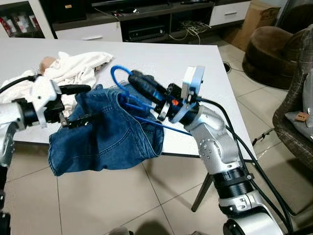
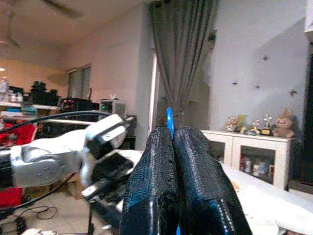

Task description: Hang hanger

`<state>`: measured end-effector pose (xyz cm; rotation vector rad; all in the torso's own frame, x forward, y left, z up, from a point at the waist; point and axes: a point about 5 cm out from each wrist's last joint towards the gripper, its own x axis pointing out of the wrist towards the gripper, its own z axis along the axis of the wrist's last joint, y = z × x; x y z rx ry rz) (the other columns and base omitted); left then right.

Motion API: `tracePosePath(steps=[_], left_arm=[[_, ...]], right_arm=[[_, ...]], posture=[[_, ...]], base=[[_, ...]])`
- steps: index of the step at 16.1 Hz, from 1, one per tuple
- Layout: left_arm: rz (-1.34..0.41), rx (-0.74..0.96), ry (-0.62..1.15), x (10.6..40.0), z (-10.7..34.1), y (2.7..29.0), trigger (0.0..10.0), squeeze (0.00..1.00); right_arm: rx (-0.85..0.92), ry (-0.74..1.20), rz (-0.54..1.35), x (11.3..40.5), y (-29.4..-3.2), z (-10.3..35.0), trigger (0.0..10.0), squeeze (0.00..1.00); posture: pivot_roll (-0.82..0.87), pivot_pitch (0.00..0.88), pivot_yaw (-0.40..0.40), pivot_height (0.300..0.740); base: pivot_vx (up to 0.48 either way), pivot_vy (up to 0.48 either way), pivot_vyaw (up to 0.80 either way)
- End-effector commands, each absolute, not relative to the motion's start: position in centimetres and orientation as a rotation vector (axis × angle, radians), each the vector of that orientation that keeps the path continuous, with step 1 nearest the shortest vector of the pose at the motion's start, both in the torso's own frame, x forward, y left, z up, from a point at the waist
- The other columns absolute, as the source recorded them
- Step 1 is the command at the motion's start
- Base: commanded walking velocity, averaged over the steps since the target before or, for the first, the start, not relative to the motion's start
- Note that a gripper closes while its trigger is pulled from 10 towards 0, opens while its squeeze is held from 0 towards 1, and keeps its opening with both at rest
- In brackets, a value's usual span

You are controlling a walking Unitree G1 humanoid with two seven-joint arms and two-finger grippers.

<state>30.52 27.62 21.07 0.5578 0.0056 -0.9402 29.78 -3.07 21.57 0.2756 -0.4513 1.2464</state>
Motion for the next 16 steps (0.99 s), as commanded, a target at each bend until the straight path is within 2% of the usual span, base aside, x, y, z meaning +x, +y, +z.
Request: tracePosePath(steps=[1,6,11,16], left_arm=[[-0.941,0.606,0.008,30.7,21.6,27.7,10.0,0.0],[-0.905,0.685,-0.099,31.7,23.1,27.2,10.0,0.0],[-1.018,0.747,0.031,32.1,21.2,26.6,10.0,0.0],[-1.037,0.769,-0.012,33.0,21.7,25.5,10.0,0.0]], right_arm=[[0.271,-0.477,1.277,29.3,-3.0,22.1,0.0,0.0],[0.251,-0.471,1.327,28.7,-2.6,21.8,0.0,0.0],[0.228,-0.489,1.382,28.1,-2.1,22.2,0.0,0.0],[0.214,-0.506,1.399,27.8,-2.1,22.5,0.0,0.0]], posture=[[-0.03,0.01,0.043,0.74],[-0.03,0.009,0.043,0.74],[-0.02,0.005,0.041,0.74],[-0.03,0.003,0.044,0.74]], base=[[0.0,0.0,0.0],[0.0,0.0,0.0],[0.0,0.0,0.0],[0.0,0.0,0.0]])
